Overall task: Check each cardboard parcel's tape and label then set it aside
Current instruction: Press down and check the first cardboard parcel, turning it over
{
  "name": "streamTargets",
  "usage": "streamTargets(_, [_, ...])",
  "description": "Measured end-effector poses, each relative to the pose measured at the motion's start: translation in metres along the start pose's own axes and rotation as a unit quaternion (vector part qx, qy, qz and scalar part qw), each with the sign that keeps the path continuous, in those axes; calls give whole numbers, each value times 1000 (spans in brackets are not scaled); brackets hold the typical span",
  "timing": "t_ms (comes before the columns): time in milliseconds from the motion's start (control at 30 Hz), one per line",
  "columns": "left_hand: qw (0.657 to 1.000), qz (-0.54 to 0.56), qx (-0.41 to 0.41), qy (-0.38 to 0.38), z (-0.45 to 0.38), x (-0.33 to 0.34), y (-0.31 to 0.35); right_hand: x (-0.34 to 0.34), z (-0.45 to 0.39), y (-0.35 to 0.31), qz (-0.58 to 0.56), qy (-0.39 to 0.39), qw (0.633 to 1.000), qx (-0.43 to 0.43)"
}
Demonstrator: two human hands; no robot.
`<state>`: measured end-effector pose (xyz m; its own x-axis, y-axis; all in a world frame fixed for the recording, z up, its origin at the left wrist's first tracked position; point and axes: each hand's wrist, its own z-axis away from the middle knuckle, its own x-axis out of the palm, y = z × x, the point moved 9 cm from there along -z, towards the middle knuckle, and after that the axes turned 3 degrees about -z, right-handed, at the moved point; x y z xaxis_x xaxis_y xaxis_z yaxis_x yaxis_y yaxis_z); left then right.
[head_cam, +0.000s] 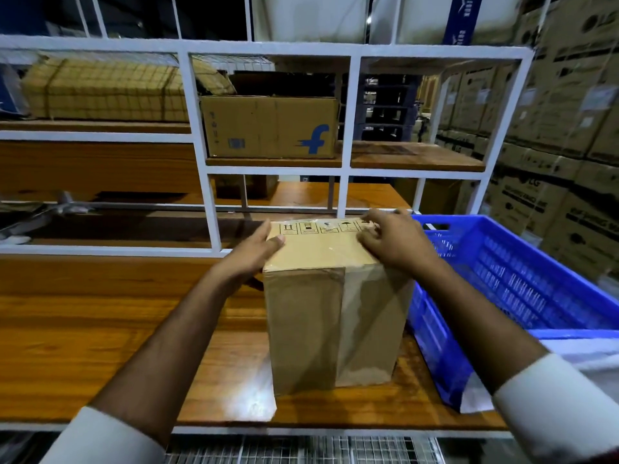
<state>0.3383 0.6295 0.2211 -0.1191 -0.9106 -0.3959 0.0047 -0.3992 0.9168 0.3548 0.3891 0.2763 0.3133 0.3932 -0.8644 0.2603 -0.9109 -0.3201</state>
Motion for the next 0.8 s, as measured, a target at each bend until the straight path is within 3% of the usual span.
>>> streamTargets(133, [995, -92, -16, 21, -14, -9, 10, 27, -23, 36, -51, -148, 982, 104])
streamTargets(267, [982, -175, 2, 68, -31, -17, 21, 27, -22, 38, -148, -186, 962, 136])
streamTargets(400, [990, -105, 20, 86, -31, -19, 22, 13, -18, 44, -216, -138, 961, 107])
streamTargets(500, [986, -75, 81, 124, -27, -22, 32, -3, -12, 48, -262, -98, 957, 82])
streamTargets(667, [974, -61, 156, 150, -14, -4, 23, 5, 14, 62, -141, -37, 986, 76])
streamTargets(800, [974, -72, 153, 152, -12, 25, -28, 47, 46, 81, -145, -2, 982, 124])
